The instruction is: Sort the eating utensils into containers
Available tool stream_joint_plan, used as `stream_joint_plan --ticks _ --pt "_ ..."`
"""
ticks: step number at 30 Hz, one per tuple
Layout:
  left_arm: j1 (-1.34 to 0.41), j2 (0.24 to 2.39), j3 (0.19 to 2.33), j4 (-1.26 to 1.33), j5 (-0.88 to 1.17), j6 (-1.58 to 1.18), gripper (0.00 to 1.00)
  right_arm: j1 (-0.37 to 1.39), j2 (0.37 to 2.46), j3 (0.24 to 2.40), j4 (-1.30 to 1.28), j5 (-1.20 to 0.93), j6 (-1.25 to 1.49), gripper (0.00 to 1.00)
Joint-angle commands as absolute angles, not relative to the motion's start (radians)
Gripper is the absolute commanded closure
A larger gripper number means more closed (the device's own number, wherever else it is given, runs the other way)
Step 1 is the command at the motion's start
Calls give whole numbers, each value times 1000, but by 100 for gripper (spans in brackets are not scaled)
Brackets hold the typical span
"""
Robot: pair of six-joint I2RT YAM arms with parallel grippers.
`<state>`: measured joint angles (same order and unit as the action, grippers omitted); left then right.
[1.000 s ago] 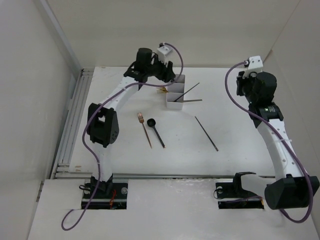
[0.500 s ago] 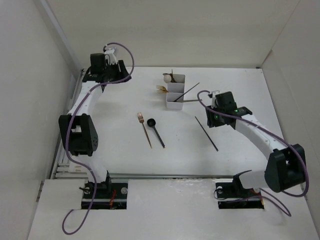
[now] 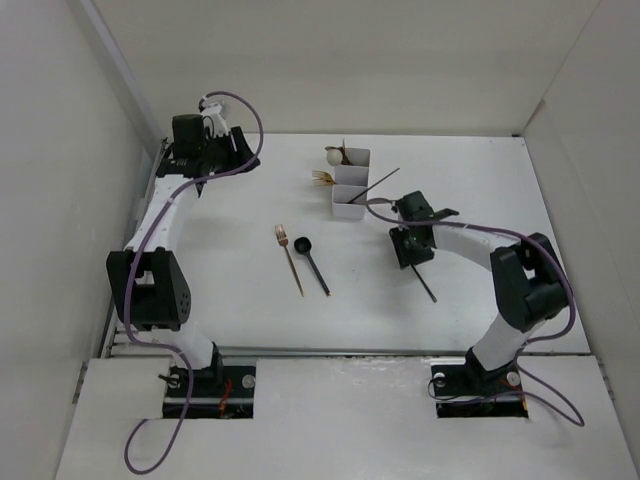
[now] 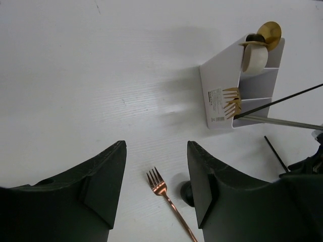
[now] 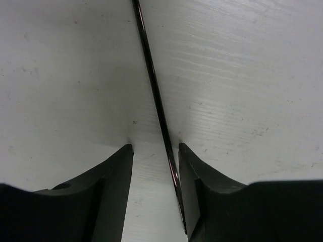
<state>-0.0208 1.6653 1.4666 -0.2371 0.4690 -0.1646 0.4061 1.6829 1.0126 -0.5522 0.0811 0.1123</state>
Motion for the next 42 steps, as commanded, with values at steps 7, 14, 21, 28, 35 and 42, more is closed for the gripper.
stream_joint_plan --ticks 7,14,21,28,35,42 --pt "23 1577 1405 -207 497 -198 51 489 1741 1068 -568 216 178 66" --pt "23 1577 1405 -189 506 -198 51 498 1761 1088 -587 216 178 100" --pt "23 1568 1405 -189 506 -198 51 535 1715 1078 -554 196 144 100" --pt "23 1568 1396 -189 506 -198 51 630 1566 1048 -517 203 91 100" --pt "23 1568 1396 -179 506 -198 51 681 1513 1048 -497 161 11 100" --pt "23 1568 1396 -179 506 -189 51 730 1318 1078 -196 135 -35 100"
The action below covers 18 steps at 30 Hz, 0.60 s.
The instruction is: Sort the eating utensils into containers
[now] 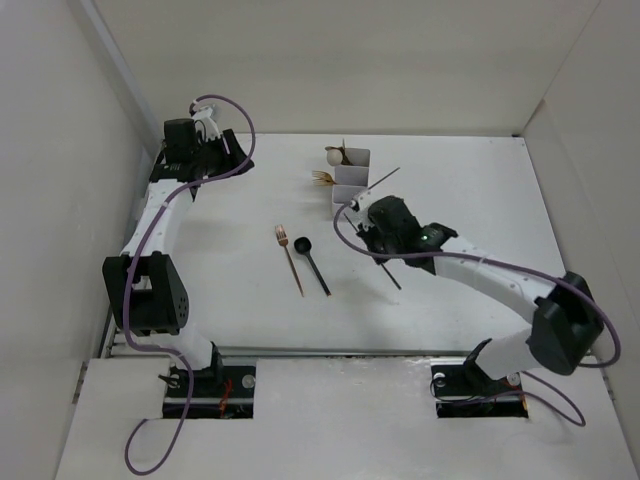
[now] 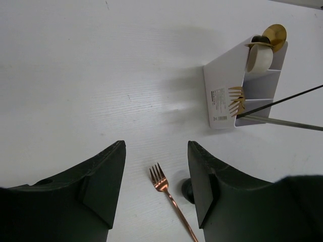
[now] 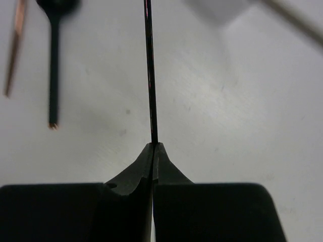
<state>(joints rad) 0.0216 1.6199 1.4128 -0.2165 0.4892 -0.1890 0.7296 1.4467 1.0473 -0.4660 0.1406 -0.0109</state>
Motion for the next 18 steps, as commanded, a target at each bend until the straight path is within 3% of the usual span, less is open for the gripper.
stream_joint_plan --ticks 1,4,8,18 --pt "23 1568 1396 -189 497 -180 51 730 1290 1060 -117 170 -35 100" --pt "23 1568 1396 -189 497 -179 51 730 1253 1017 203 239 -6 100" --pt "23 1568 1387 -189 497 -179 51 730 1353 1017 529 366 34 100" --pt "32 1559 1387 -198 465 -161 50 698 1687 1086 1027 486 84 100"
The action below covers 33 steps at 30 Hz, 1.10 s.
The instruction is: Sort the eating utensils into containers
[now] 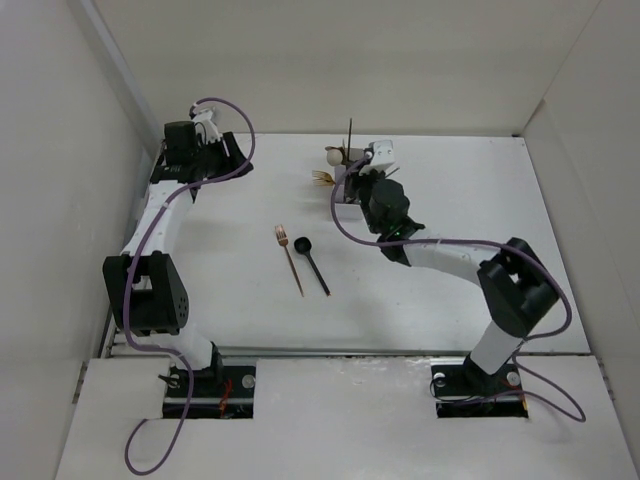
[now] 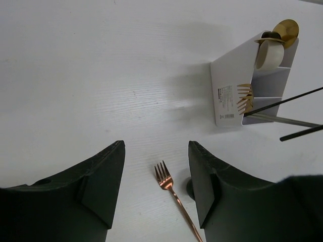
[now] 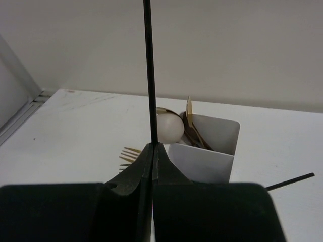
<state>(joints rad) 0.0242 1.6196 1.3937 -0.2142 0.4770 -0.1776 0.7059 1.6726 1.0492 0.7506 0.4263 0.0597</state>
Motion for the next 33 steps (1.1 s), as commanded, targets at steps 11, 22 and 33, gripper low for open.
stream_joint_plan --ticks 11,22,33 --pt "32 1617 1416 -218 465 -161 50 646 1836 1117 1074 557 132 100" --pt "51 1637 1407 -187 483 -170 50 666 1911 1198 822 692 370 100" --pt "51 1646 1397 -187 474 -170 50 666 1957 1269 568 756 489 100"
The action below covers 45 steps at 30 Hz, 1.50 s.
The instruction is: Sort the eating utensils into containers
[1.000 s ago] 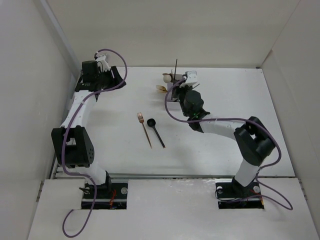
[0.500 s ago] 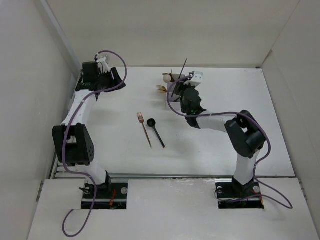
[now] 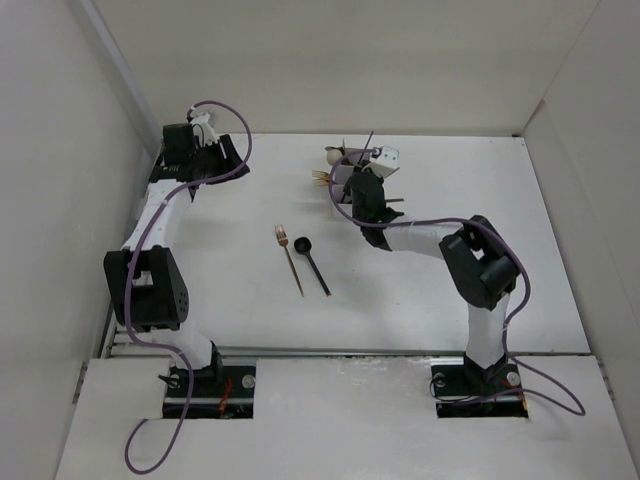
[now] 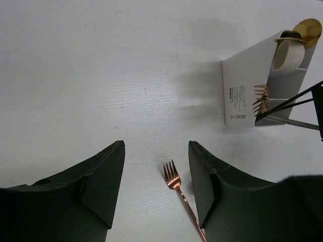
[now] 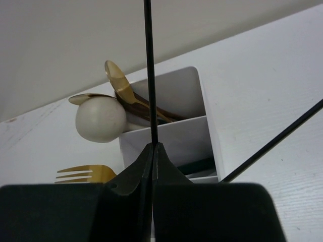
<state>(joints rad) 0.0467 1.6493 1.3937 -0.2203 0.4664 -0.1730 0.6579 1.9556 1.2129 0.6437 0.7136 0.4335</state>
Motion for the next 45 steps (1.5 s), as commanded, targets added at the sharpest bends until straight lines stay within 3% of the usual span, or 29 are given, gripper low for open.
stream_joint_plan --ticks 1,5,8,11,12,25,31,34,35,37,39,45 --pt "51 1646 1397 -187 474 -170 50 666 1957 1269 557 756 498 100" --pt "51 1655 1397 -187 474 -170 50 666 1937 1269 456 767 550 100" --pt "51 1655 1397 -187 474 -170 50 666 1898 1240 413 758 613 77" --pt "51 1655 1397 -187 474 -170 50 675 1876 1221 396 727 623 58" --pt "51 1655 1397 -187 474 -170 49 675 1865 1221 364 727 623 56" --pt "51 1655 1388 -178 492 -179 49 736 1715 1238 308 830 428 53" --pt "3 1678 1356 -296 500 -28 51 736 1649 1258 308 850 252 42" --pt "-46 1710 1342 -443 448 69 51 736 1621 1267 308 812 97 29" --pt "-58 1710 1333 -471 448 93 49 736 1612 1267 308 798 65 26" --pt "-98 1736 1315 -547 405 161 35 727 1592 1256 308 785 21 20" --pt "-164 1746 1283 -558 315 173 33 689 1559 1226 308 775 12 18" --pt "-285 1736 1223 -512 295 152 25 649 1454 1129 308 759 12 17"
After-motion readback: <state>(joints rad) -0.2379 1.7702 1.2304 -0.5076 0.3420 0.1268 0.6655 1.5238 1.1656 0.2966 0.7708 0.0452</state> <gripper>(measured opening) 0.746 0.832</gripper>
